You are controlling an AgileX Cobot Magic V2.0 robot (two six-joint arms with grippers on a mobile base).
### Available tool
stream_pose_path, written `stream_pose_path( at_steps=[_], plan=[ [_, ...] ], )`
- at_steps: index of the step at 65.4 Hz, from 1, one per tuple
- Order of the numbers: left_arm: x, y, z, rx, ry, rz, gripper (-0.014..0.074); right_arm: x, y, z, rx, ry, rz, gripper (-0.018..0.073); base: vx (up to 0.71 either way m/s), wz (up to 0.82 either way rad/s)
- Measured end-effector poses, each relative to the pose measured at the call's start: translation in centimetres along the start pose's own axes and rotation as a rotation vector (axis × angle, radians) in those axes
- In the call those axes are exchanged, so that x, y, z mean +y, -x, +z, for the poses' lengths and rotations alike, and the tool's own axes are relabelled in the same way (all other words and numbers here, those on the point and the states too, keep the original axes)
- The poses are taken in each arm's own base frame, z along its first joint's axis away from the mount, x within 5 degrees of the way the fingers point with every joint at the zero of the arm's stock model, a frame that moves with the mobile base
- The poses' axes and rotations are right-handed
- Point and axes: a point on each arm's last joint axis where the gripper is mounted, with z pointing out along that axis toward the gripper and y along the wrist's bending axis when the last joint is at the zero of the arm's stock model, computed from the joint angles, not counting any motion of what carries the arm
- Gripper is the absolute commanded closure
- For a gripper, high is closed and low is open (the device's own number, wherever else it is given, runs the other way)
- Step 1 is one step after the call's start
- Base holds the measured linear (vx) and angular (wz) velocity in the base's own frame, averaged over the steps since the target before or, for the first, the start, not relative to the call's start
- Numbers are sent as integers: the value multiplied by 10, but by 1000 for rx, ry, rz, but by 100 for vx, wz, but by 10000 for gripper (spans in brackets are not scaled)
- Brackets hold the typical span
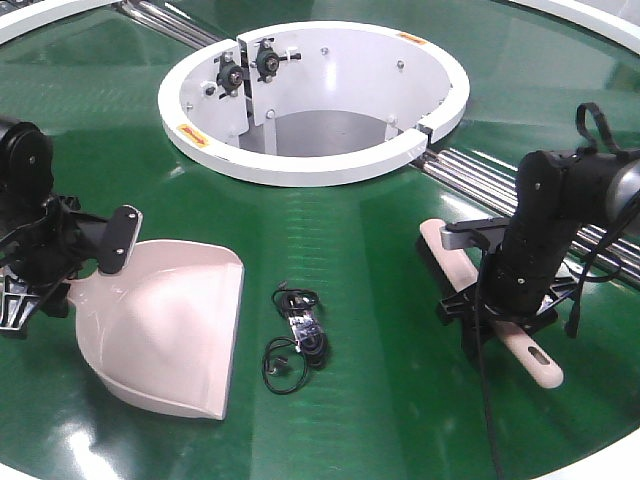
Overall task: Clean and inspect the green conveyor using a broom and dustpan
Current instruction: 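Move the right gripper to the pink brush handle and grasp it, then sweep the black cable into the dustpan with the brush in the right gripper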
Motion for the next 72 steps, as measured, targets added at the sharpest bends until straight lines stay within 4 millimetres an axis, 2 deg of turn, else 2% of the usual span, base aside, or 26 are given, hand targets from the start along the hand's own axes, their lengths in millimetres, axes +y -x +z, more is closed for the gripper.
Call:
stream_pose_path(
  at_steps=[6, 18, 31, 41, 51, 72],
  plan=[
    [0, 0, 0, 0, 0, 0, 603, 0, 1, 1, -8, -1, 6, 328, 0, 0],
    [0, 0, 0, 0, 0, 0, 603, 0, 4, -2, -38, -3, 26, 576, 0, 0],
    [0, 0, 0, 0, 0, 0, 603, 2, 0, -23, -103, -6, 46, 567, 0, 0],
    [0, 0, 0, 0, 0, 0, 603, 12, -8, -42, -132, -15, 42, 564, 0, 0],
    [0, 0, 0, 0, 0, 0, 603, 38, -17, -53, -126, -11, 25, 564, 0, 0],
    [0, 0, 0, 0, 0, 0, 603, 102, -30, -50, -85, -3, 42, 564, 0, 0]
  ],
)
